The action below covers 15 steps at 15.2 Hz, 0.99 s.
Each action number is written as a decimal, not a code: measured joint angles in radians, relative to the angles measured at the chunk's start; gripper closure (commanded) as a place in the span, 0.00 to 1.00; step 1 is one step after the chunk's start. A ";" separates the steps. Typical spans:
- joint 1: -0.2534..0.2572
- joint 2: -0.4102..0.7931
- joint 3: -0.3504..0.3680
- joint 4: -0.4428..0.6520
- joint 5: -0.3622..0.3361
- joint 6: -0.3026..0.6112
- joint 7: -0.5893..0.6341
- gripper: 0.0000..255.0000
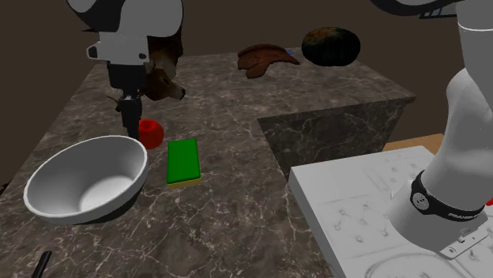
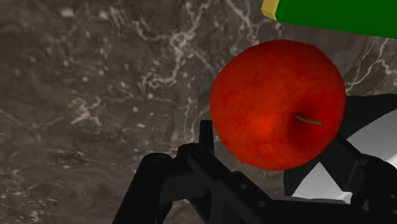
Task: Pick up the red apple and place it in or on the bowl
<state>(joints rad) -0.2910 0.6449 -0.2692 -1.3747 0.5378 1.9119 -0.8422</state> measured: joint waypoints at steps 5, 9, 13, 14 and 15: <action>-0.002 -0.016 -0.005 0.041 -0.012 -0.054 0.024 1.00; -0.004 -0.030 -0.008 0.069 -0.019 -0.093 0.040 1.00; -0.004 -0.043 -0.010 0.102 -0.027 -0.134 0.060 1.00; -0.008 -0.042 -0.011 0.117 -0.028 -0.148 0.062 1.00; -0.009 -0.045 -0.012 0.123 -0.029 -0.156 0.065 1.00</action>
<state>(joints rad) -0.3004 0.5995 -0.2808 -1.2518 0.5086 1.7556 -0.7774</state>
